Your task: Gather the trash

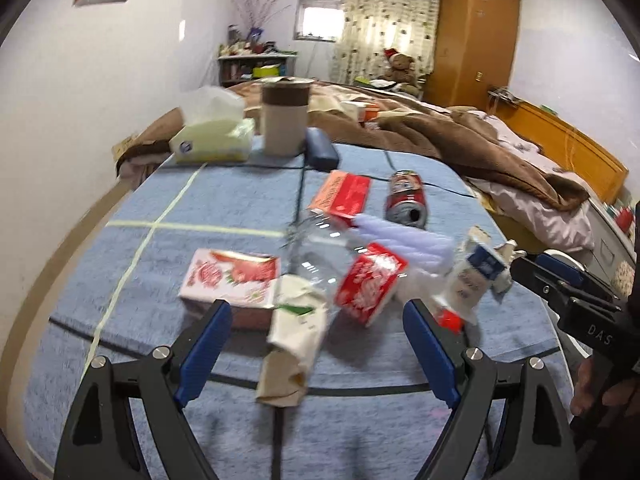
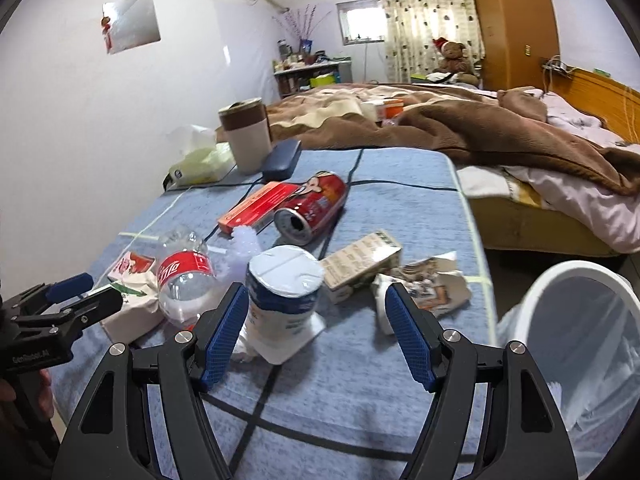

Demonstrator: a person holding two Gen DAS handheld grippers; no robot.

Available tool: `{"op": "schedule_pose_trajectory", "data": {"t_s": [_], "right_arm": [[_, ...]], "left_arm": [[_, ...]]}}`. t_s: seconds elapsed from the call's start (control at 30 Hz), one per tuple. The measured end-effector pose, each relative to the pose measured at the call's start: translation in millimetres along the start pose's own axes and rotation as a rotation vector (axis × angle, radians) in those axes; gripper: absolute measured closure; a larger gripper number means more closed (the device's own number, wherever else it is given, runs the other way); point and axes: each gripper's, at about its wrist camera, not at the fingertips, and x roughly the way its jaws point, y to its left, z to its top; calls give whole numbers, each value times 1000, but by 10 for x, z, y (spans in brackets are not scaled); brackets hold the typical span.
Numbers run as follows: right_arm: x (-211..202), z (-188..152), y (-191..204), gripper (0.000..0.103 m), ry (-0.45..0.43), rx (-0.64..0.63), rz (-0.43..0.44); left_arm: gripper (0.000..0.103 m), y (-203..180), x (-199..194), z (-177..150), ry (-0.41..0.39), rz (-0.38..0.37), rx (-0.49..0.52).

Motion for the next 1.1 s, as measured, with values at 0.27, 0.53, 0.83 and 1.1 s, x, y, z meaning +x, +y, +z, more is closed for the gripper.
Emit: {"op": "schedule_pose_trajectory", "data": {"t_s": [0.27,0.53,0.83,1.1], "right_arm": [[138,26,49,31,35,0,12],[191,46,111,38,45,-13,12],[212,39,149,53,49,-27,19],[206,30,156,53,45,-25,16]], "left_arm": [[15,252,191,-104,74,16,-86],[22,236,337,-143,98,0,-84],[54,142,486,-157,141,-46,-68],[74,127,458,-157,132,-69,-77]]}}
